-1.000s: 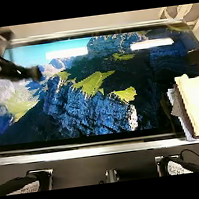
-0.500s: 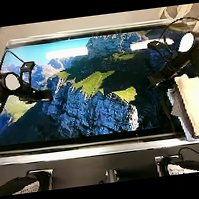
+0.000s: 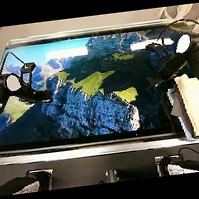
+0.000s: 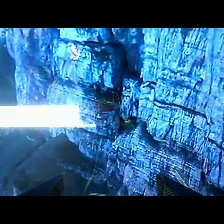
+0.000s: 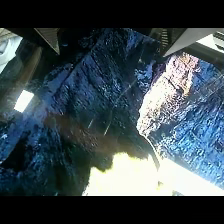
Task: Fold the shirts.
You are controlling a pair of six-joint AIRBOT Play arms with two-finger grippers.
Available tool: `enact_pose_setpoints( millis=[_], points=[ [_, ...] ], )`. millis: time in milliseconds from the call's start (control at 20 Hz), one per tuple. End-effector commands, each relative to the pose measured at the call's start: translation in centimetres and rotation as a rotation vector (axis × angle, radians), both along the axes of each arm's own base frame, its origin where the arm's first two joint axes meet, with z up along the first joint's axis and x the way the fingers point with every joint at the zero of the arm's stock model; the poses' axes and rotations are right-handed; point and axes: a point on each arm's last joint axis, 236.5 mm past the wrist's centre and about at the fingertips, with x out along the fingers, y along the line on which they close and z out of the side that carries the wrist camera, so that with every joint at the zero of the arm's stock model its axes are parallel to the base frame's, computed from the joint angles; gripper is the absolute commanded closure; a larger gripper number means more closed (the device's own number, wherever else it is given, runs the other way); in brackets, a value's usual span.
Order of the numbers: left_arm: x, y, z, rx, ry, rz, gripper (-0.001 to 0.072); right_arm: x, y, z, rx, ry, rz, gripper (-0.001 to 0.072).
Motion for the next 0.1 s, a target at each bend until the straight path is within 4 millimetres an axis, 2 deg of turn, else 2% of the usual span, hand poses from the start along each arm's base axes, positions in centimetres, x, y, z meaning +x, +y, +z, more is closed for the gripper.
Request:
enact_pose_setpoints(
  millis=[0,50],
  points=[
    [0.02,-0.03,0.01,0.000,-0.001,0.000,0.0038,0.00,0.03,-0.04,0.000,0.001,0.001,0.0023],
    [0.02,-0.03,0.01,0.000,-0.001,0.000,0.0038,0.00,0.03,-0.04,0.000,0.001,0.001,0.0023]
  ],
)
